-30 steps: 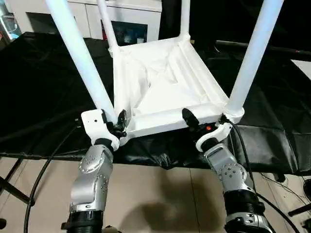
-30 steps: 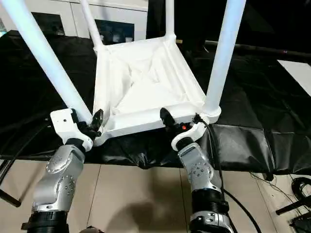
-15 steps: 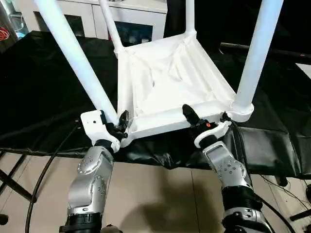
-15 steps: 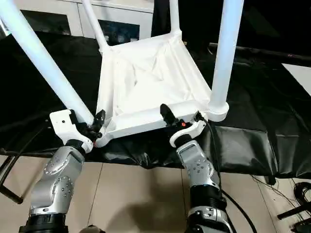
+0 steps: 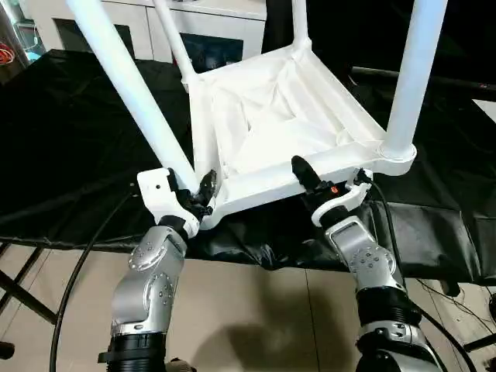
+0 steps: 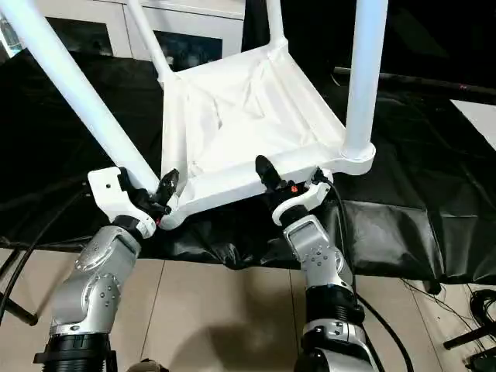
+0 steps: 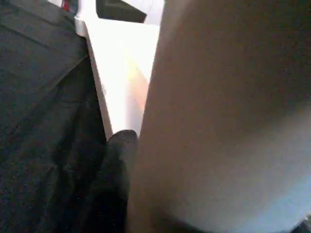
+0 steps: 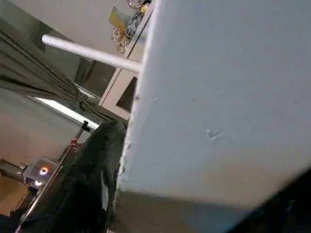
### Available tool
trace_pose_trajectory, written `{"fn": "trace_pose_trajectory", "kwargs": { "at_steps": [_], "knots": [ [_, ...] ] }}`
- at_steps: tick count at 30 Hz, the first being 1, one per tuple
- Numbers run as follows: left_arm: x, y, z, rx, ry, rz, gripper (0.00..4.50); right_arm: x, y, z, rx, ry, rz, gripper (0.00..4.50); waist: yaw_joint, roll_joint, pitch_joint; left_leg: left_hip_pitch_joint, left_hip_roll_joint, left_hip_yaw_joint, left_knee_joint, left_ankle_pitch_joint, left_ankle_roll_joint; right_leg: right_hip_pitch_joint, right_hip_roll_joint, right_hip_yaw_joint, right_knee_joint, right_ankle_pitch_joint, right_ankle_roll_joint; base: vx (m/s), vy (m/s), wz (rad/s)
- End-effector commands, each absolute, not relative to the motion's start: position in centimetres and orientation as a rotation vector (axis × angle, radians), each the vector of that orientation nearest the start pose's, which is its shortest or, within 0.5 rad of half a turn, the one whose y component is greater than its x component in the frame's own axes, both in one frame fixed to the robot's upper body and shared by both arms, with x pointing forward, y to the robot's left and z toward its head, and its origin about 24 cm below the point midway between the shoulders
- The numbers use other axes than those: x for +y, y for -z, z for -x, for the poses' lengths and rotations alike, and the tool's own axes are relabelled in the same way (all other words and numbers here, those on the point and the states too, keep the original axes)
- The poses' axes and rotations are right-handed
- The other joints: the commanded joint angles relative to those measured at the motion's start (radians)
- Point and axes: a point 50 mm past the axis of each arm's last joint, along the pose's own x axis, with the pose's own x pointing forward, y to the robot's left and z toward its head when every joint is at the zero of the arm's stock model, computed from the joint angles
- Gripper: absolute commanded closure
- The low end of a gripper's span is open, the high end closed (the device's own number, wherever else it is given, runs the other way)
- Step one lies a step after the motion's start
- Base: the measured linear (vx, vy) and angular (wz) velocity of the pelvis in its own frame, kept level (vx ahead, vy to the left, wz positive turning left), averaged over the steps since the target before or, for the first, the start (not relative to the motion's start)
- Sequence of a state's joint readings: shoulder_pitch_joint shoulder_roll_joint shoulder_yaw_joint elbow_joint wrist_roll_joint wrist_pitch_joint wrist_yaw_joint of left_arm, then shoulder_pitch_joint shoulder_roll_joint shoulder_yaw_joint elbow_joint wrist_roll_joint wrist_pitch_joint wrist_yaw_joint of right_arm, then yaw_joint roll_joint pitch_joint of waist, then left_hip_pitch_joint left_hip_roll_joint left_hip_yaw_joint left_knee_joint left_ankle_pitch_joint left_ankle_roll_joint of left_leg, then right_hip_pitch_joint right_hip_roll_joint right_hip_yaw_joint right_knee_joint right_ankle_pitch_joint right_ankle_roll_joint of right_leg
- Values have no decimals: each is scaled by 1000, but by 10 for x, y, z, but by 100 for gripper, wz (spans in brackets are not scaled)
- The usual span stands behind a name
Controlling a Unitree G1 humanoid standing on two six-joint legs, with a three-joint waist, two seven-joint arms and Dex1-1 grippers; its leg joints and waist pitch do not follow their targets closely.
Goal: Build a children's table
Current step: Flip table
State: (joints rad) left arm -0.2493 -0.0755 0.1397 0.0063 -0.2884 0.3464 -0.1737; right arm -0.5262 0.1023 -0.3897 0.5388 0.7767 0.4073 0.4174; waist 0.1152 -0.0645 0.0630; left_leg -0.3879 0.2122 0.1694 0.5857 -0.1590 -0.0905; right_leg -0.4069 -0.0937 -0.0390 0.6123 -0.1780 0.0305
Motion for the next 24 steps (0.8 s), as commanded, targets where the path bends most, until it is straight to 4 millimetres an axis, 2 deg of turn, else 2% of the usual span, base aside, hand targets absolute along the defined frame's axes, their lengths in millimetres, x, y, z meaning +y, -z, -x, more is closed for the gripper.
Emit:
{"fn": "trace_pose_trajectory", "kwargs": {
  "at_steps": [1,5,12,16,17,20,24],
  "knots": [
    [96,-60,-289,186,360,457,225,-95,-76,-341,101,-560,-1086,173,-2,7,-80,18,8,10,-68,-169,-10,48,-27,19,-55,-76,-160,0,0,0],
    [96,-59,-288,193,375,438,225,-95,-75,-341,106,-547,-1084,200,-3,9,-80,19,9,10,-68,-174,-12,46,-27,19,-56,-82,-158,0,0,0],
    [93,-58,-287,202,415,422,225,-101,-75,-343,80,-502,-1099,209,-2,13,-81,19,9,9,-68,-167,-15,46,-27,19,-54,-68,-160,0,0,0],
    [96,-55,-289,218,377,387,225,-101,-76,-343,72,-498,-1102,212,-3,13,-81,19,8,9,-68,-164,-13,47,-26,19,-53,-58,-161,0,0,0],
    [100,-53,-290,223,345,379,169,-103,-77,-344,67,-483,-1097,214,-2,13,-81,20,9,9,-67,-165,-13,47,-27,19,-54,-60,-161,0,0,0],
    [106,-53,-289,206,339,386,155,-107,-78,-345,51,-456,-1083,214,-2,11,-81,21,8,10,-67,-169,-16,46,-28,20,-54,-74,-161,0,0,0],
    [119,-55,-281,172,343,400,111,-117,-82,-347,22,-394,-1058,224,-2,12,-82,19,9,10,-67,-157,-15,46,-28,19,-52,-61,-164,0,0,0]
  ]
}}
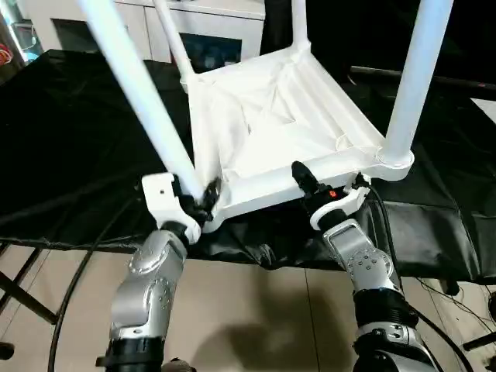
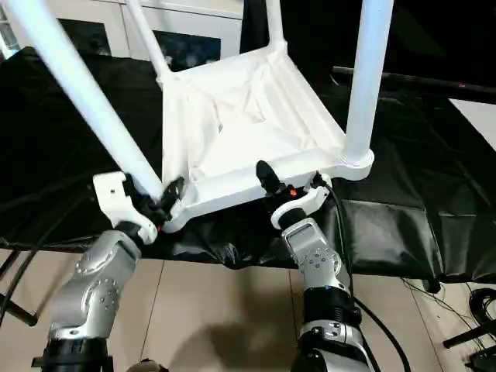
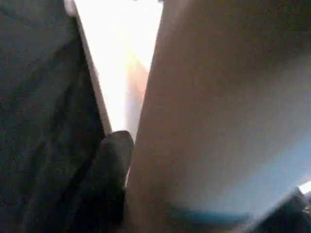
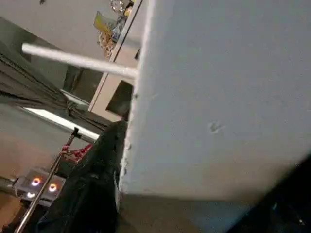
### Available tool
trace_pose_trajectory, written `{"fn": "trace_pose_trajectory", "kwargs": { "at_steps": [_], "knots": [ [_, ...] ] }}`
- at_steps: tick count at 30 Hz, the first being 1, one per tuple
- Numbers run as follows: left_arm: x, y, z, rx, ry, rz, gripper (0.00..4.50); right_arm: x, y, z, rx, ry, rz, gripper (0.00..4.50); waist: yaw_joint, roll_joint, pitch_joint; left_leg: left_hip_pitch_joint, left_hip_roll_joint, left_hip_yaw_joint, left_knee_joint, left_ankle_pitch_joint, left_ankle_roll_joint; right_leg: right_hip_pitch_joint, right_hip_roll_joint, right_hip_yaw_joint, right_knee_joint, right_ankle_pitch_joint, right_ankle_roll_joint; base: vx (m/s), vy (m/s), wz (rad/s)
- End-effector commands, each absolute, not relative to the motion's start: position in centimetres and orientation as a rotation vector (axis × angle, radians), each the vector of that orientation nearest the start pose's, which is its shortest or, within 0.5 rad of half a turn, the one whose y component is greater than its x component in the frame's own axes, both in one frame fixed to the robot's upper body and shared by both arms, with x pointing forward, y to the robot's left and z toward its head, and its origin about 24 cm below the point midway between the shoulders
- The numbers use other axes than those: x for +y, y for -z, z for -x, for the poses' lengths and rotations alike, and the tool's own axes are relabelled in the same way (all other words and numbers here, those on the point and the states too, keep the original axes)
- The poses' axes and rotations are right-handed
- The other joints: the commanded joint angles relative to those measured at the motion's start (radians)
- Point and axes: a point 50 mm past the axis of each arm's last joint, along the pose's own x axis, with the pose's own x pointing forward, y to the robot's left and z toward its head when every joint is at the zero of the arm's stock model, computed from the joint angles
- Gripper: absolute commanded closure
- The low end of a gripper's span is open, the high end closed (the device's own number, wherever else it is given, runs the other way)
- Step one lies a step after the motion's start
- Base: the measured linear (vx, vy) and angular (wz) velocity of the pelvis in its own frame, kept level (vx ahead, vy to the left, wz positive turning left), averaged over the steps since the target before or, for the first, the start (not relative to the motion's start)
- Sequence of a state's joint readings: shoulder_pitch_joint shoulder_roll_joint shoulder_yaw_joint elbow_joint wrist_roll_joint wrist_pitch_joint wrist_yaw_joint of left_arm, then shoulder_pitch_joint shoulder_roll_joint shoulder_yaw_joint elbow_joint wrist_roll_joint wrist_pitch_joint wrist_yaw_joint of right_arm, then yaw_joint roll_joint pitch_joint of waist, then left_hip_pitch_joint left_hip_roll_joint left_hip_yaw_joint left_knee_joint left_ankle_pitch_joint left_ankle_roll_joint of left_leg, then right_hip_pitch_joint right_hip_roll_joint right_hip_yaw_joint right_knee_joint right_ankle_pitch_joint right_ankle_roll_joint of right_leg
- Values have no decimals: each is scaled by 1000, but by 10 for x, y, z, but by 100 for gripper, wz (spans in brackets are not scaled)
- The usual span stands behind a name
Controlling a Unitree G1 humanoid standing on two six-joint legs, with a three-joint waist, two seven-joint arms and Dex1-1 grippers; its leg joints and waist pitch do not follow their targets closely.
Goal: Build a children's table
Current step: Flip table
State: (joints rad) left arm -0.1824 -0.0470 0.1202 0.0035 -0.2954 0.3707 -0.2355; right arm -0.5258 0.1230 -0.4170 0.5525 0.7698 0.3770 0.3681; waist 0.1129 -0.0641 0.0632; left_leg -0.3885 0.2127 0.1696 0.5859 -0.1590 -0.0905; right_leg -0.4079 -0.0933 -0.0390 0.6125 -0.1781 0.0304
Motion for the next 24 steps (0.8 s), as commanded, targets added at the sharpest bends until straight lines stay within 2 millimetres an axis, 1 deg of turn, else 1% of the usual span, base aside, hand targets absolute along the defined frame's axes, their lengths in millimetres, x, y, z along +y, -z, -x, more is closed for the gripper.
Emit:
{"fn": "trace_pose_trajectory", "kwargs": {
  "at_steps": [1,2,3,4,5,7,8,9,10,11,12,13,14,15,16,17,20,22,23,24],
  "knots": [
    [123,-55,-278,167,344,401,105,-120,-83,-348,13,-376,-1047,227,-1,11,-82,20,8,10,-67,-155,-14,47,-27,19,-52,-58,-165,0,0,0],
    [126,-54,-276,164,339,399,97,-122,-84,-348,6,-364,-1038,231,-1,12,-81,20,8,10,-68,-159,-14,47,-26,19,-51,-61,-165,0,0,0],
    [136,-51,-269,162,310,390,87,-128,-85,-350,-10,-331,-1016,233,-3,14,-81,21,9,11,-67,-167,-13,45,-25,19,-52,-63,-163,0,0,0],
    [136,-51,-269,162,310,390,75,-128,-85,-350,-10,-331,-1016,234,-3,14,-81,21,9,11,-67,-167,-13,45,-25,19,-52,-63,-163,0,0,0],
    [142,-49,-265,164,285,396,66,-132,-87,-350,-24,-316,-1007,235,-4,11,-80,21,9,11,-68,-172,-14,45,-26,19,-54,-70,-159,0,0,0],
    [152,-46,-256,170,266,402,54,-140,-90,-350,-45,-282,-997,247,-5,13,-79,22,11,11,-68,-185,-19,45,-26,20,-53,-82,-158,0,0,0],
    [153,-46,-253,171,266,405,54,-143,-91,-350,-56,-267,-988,247,-5,9,-78,21,11,12,-68,-188,-18,44,-24,20,-55,-87,-155,0,0,0],
    [154,-46,-249,172,276,416,31,-146,-92,-350,-67,-252,-982,258,-4,12,-77,23,10,13,-69,-197,-18,41,-23,21,-57,-103,-150,0,0,0],
    [151,-47,-244,174,313,409,23,-150,-93,-349,-77,-224,-953,259,-3,12,-78,25,11,13,-69,-202,-19,40,-23,21,-57,-106,-148,0,0,0],
    [150,-47,-244,175,315,409,20,-151,-94,-349,-78,-223,-952,259,-3,12,-76,22,11,12,-71,-209,-23,41,-23,21,-58,-122,-140,0,0,0],
    [147,-48,-239,179,350,401,9,-154,-95,-349,-89,-207,-932,261,-2,10,-75,25,11,13,-71,-224,-25,37,-23,21,-62,-142,-131,0,0,0],
    [142,-49,-235,186,393,385,9,-159,-97,-348,-100,-179,-906,261,-2,12,-75,25,11,13,-71,-230,-25,37,-22,21,-62,-150,-127,0,0,0],
    [138,-49,-231,191,427,371,3,-163,-98,-348,-109,-155,-885,262,1,13,-73,26,12,12,-72,-233,-29,35,-23,21,-64,-167,-115,0,0,0],
    [134,-49,-229,197,455,351,0,-166,-100,-347,-121,-147,-876,263,0,14,-72,25,11,12,-73,-243,-33,33,-21,21,-66,-184,-106,0,0,0],
    [131,-48,-226,200,479,336,0,-168,-102,-347,-129,-139,-871,264,2,13,-73,28,11,13,-72,-246,-34,32,-20,22,-66,-187,-101,0,0,0],
    [128,-48,-225,200,501,314,0,-171,-104,-346,-134,-129,-848,265,3,16,-73,29,10,14,-72,-248,-36,30,-20,23,-66,-187,-97,0,0,0],
    [124,-49,-223,198,540,275,0,-175,-106,-345,-137,-105,-813,267,1,14,-73,22,8,11,-74,-241,-45,35,-19,22,-66,-184,-80,0,0,0],
    [121,-53,-223,182,571,237,0,-181,-108,-344,-137,-66,-751,268,-2,14,-74,22,7,11,-73,-235,-48,35,-19,23,-64,-176,-79,0,0,0],
    [121,-53,-223,182,571,237,0,-181,-108,-344,-137,-66,-751,268,-3,13,-74,21,7,12,-73,-234,-49,36,-19,22,-65,-178,-77,0,0,0],
    [118,-60,-225,147,605,191,0,-184,-111,-343,-133,-44,-681,268,-4,13,-75,21,7,11,-72,-232,-49,36,-19,22,-64,-177,-77,0,0,0]
  ]
}}
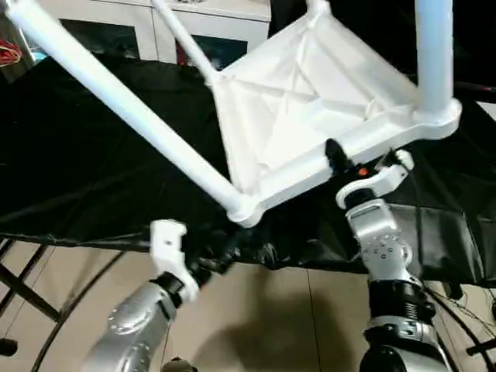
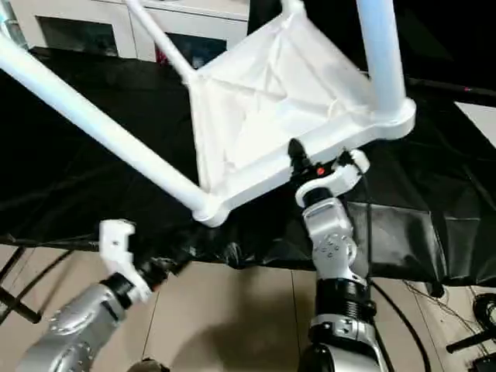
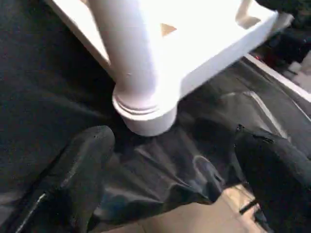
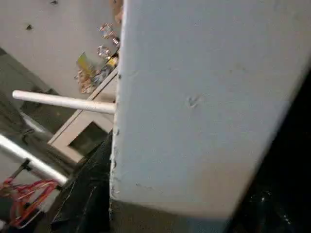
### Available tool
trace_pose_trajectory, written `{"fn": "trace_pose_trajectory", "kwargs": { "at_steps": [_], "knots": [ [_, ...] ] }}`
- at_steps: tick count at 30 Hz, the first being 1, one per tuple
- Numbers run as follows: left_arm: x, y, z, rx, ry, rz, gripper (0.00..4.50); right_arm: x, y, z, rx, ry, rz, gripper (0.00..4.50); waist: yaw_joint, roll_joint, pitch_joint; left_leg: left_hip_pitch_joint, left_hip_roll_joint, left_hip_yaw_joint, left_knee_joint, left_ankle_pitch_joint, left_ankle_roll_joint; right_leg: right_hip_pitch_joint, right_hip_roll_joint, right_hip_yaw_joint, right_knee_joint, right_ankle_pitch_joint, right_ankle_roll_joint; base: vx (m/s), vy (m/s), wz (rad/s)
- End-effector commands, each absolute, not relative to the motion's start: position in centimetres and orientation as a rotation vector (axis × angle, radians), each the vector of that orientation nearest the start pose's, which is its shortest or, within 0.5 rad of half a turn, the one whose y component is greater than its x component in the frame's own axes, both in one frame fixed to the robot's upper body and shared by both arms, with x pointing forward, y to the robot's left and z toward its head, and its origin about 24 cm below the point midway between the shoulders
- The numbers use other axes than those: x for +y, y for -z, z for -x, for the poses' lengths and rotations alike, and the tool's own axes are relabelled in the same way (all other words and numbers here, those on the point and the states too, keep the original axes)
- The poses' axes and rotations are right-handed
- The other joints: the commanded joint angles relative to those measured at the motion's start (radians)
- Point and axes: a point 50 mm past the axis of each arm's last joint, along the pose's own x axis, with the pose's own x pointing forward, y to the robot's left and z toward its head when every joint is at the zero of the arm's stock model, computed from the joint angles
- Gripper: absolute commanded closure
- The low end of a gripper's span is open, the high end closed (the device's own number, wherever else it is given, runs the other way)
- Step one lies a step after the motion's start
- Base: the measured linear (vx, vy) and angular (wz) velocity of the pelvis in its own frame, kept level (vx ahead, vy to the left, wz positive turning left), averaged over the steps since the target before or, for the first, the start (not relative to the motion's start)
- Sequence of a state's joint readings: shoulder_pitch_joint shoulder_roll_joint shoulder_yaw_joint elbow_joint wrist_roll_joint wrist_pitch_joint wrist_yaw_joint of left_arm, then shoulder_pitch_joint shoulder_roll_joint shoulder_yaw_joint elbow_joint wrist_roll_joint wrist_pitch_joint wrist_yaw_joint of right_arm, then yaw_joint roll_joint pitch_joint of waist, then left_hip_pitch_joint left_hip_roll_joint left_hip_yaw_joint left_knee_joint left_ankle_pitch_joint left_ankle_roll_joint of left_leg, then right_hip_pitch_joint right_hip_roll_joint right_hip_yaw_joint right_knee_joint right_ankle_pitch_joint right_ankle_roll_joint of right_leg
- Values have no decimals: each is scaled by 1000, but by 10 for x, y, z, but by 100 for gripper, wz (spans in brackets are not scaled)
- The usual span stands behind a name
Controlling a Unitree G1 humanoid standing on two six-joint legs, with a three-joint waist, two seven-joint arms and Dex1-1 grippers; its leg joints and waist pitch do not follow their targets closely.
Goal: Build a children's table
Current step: Flip table
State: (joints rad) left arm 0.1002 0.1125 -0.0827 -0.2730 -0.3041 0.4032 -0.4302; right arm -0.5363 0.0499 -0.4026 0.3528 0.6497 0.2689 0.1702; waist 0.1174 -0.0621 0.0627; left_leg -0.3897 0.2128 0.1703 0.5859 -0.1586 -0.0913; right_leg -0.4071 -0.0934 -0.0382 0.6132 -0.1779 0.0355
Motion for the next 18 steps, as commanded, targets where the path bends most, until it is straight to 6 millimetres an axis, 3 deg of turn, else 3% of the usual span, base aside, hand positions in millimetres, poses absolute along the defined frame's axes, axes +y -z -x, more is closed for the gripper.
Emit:
{"fn": "trace_pose_trajectory", "kwargs": {
  "at_steps": [1,5,9,16,18],
  "knots": [
    [117,-65,-226,125,628,156,0,-186,-112,-343,-127,-28,-635,268,-9,12,-74,24,6,11,-72,-233,-48,34,-18,21,-66,-181,-78,0,0,0],
    [110,-81,-230,49,694,70,0,-188,-115,-343,-103,9,-483,268,-11,12,-69,24,4,11,-74,-263,-56,32,-18,21,-71,-245,-62,0,0,0],
    [104,-93,-232,11,744,47,0,-188,-117,-344,-95,44,-388,268,-15,10,-71,26,1,9,-74,-315,-65,26,-20,23,-80,-340,-41,0,0,0],
    [101,-102,-236,-22,751,-6,0,-191,-122,-348,-89,84,-277,268,-20,7,-76,27,-1,7,-73,-344,-64,22,-15,20,-82,-351,-33,0,0,0],
    [102,-109,-241,-47,743,-78,0,-186,-122,-351,-69,52,-184,268,-20,1,-75,27,-1,7,-72,-347,-58,22,-14,19,-83,-360,-30,0,0,0]
  ]
}}
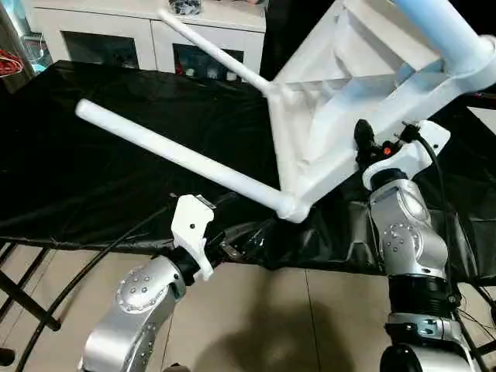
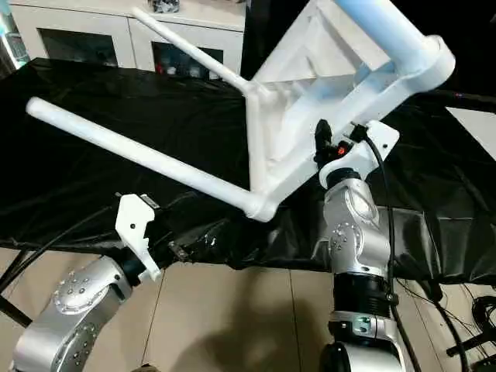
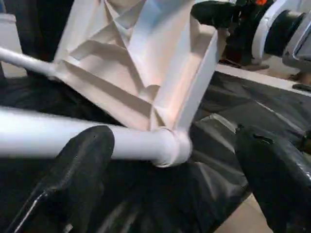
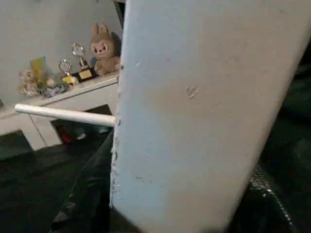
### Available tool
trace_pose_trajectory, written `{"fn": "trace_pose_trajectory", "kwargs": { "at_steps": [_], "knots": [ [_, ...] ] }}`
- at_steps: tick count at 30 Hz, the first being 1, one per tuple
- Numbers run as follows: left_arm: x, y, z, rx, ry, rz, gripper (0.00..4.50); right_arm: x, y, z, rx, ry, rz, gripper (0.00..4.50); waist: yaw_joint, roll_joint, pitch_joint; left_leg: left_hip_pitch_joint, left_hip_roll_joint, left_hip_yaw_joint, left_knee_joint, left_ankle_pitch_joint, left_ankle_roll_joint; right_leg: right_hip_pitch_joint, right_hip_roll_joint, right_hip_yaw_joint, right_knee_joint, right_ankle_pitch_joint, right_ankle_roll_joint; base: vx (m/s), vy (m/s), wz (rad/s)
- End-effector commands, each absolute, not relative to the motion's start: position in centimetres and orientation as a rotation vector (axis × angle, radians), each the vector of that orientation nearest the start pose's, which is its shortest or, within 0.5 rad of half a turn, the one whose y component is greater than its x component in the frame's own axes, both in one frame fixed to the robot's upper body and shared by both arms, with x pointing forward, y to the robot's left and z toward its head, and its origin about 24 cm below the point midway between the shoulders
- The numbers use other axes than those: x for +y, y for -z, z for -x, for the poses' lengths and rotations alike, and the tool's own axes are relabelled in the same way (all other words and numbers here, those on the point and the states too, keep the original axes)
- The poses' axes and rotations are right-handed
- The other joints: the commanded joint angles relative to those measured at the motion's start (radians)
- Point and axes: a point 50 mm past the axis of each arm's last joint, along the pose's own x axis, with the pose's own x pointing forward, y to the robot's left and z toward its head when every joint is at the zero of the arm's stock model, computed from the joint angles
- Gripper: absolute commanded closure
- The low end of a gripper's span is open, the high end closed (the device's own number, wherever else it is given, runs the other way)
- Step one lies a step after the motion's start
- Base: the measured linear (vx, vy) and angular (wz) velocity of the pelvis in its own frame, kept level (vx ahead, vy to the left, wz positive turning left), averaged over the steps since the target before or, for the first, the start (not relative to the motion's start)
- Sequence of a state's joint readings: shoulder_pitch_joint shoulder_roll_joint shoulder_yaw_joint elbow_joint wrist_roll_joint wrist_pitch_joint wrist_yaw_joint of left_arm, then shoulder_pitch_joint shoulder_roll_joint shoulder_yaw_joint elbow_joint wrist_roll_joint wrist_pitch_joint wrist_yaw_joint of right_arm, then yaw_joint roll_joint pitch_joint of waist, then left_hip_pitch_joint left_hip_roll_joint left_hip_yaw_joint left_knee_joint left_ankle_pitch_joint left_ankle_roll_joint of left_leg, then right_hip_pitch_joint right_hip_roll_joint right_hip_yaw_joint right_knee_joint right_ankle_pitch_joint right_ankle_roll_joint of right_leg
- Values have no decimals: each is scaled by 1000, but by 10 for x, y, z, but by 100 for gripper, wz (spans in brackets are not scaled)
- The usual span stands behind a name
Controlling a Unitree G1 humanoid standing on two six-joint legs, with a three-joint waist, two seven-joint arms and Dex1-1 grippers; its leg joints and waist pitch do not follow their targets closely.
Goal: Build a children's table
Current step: Flip table
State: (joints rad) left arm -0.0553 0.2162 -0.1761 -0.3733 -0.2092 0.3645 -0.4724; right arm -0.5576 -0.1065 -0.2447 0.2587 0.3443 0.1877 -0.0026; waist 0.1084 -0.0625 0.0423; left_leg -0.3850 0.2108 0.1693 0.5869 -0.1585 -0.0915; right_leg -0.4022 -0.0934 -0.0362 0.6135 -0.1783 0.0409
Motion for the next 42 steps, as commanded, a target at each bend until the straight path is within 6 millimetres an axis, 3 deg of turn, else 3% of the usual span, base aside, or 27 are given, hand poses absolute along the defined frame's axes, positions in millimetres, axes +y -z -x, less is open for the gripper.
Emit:
{"fn": "trace_pose_trajectory", "kwargs": {
  "at_steps": [1,2,4,5,11,12,13,16,17,18,19,22,26,28,29,30,32,35,39,40,41,42],
  "knots": [
    [102,-110,-242,-49,742,-84,0,-186,-122,-351,-68,50,-176,268,-11,3,-54,20,0,7,-74,-345,-58,18,-14,17,-84,-364,-33,0,0,0],
    [102,-114,-244,-66,745,-105,0,-186,-123,-352,-67,55,-150,268,-13,-3,-55,19,0,8,-73,-340,-60,20,-15,17,-84,-365,-31,0,0,0],
    [102,-128,-251,-116,747,-164,0,-187,-125,-356,-56,91,-99,268,-17,-1,-57,21,0,6,-72,-338,-68,17,-16,16,-79,-359,-37,0,0,0],
    [101,-135,-254,-144,759,-214,0,-186,-125,-358,-49,102,-82,268,-20,-6,-56,19,0,6,-73,-340,-68,18,-15,16,-81,-358,-38,0,0,0],
    [101,-165,-275,-268,741,-461,0,-174,-127,-371,-27,132,-52,268,-27,-8,-58,23,-2,3,-69,-370,-77,12,-15,13,-77,-351,-51,0,0,0],
    [101,-171,-280,-294,723,-495,0,-170,-127,-373,-23,124,-46,268,-28,-9,-60,20,-2,2,-69,-364,-79,16,-16,13,-73,-340,-55,0,0,0],
    [101,-182,-285,-345,699,-546,0,-164,-127,-375,-25,103,-48,242,-27,-5,-62,20,-2,2,-69,-351,-80,17,-17,14,-70,-317,-61,0,0,0],
    [99,-189,-286,-382,693,-576,0,-161,-127,-376,-29,90,-54,216,-27,-8,-64,17,-1,3,-67,-322,-79,22,-18,14,-64,-264,-73,0,0,0],
    [92,-212,-286,-513,684,-673,0,-157,-127,-376,-40,53,-64,216,-26,-7,-64,16,-1,4,-67,-311,-72,23,-16,15,-66,-247,-74,0,0,0],
    [91,-217,-285,-544,683,-695,0,-156,-127,-375,-42,48,-65,198,-24,-4,-70,20,1,4,-63,-289,-71,24,-18,15,-58,-208,-83,0,0,0],
    [86,-230,-282,-638,667,-744,0,-155,-127,-375,-49,30,-69,183,-25,-5,-67,14,0,4,-64,-264,-73,29,-16,14,-54,-171,-93,0,0,0],
    [78,-246,-277,-801,635,-811,0,-157,-124,-370,-56,-1,-81,163,-23,-4,-67,16,1,5,-63,-264,-72,31,-18,14,-51,-152,-105,0,0,0],
    [76,-251,-277,-894,589,-914,0,-159,-121,-364,-69,-34,-119,132,-21,-3,-68,16,2,6,-61,-246,-61,33,-17,15,-51,-126,-103,0,0,0],
    [81,-254,-283,-893,540,-937,0,-156,-122,-358,-108,-99,-100,118,-20,9,-69,19,1,5,-61,-249,-65,32,-15,15,-50,-118,-108,0,0,0],
    [82,-254,-288,-868,532,-945,0,-155,-122,-354,-121,-123,-92,118,-20,6,-70,19,2,4,-61,-251,-67,33,-16,15,-47,-112,-114,0,0,0],
    [87,-250,-298,-838,492,-1048,0,-156,-121,-346,-148,-162,-110,118,-19,8,-68,21,1,5,-62,-261,-63,31,-14,15,-52,-120,-114,0,0,0],
    [93,-247,-306,-800,466,-1085,0,-159,-120,-340,-159,-182,-114,118,-18,12,-68,21,1,2,-64,-275,-60,33,-14,15,-51,-134,-113,0,0,0],
    [104,-247,-322,-762,401,-1130,0,-170,-115,-332,-160,-189,-67,118,-14,14,-67,26,3,2,-66,-310,-65,25,-16,16,-57,-164,-134,0,0,0],
    [111,-252,-332,-751,361,-1157,0,-179,-113,-327,-160,-195,-51,118,-1,15,-62,25,2,0,-70,-356,-66,25,-21,16,-64,-250,-124,0,0,0],
    [115,-252,-342,-721,336,-1187,0,-181,-112,-324,-158,-209,-8,118,0,15,-62,24,2,-1,-70,-357,-67,24,-22,17,-64,-254,-124,0,0,0],
    [116,-252,-347,-707,318,-1201,0,-182,-112,-323,-154,-202,12,118,4,25,-63,30,2,-1,-69,-367,-70,19,-20,17,-68,-263,-117,0,0,0],
    [116,-254,-351,-706,300,-1199,0,-183,-111,-323,-151,-189,15,118,4,24,-62,28,0,-2,-70,-373,-72,21,-20,17,-68,-266,-117,0,0,0]
  ]
}}
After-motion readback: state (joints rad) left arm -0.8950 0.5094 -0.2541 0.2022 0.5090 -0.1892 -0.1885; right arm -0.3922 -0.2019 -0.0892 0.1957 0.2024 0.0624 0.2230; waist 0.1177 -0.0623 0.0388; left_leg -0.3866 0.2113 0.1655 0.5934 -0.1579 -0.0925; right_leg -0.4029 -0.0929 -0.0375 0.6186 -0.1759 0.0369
